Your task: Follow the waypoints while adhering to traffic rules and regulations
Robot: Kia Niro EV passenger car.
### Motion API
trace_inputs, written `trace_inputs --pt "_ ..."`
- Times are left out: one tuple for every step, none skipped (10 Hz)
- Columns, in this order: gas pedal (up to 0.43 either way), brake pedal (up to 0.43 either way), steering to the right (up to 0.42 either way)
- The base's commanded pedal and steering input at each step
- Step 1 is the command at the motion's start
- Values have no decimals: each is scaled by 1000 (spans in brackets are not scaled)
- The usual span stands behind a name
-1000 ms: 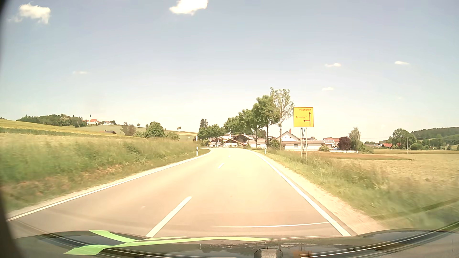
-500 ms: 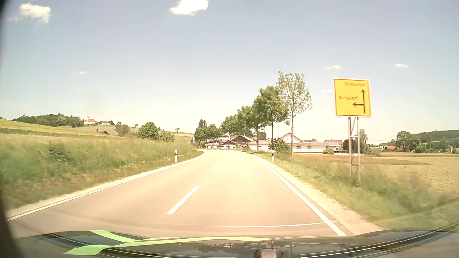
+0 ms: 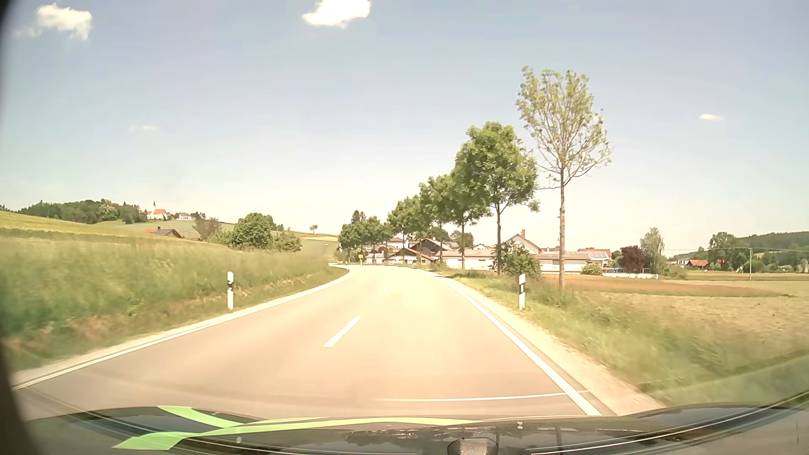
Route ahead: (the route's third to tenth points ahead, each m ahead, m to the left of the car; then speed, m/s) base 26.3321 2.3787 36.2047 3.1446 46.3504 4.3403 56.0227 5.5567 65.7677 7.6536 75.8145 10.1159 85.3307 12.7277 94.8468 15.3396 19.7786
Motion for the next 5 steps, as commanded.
trace_inputs --pt "240 0 -12" --pt "240 0 -14" --pt "240 0 -15" --pt "220 0 -16" --pt "209 0 -17"
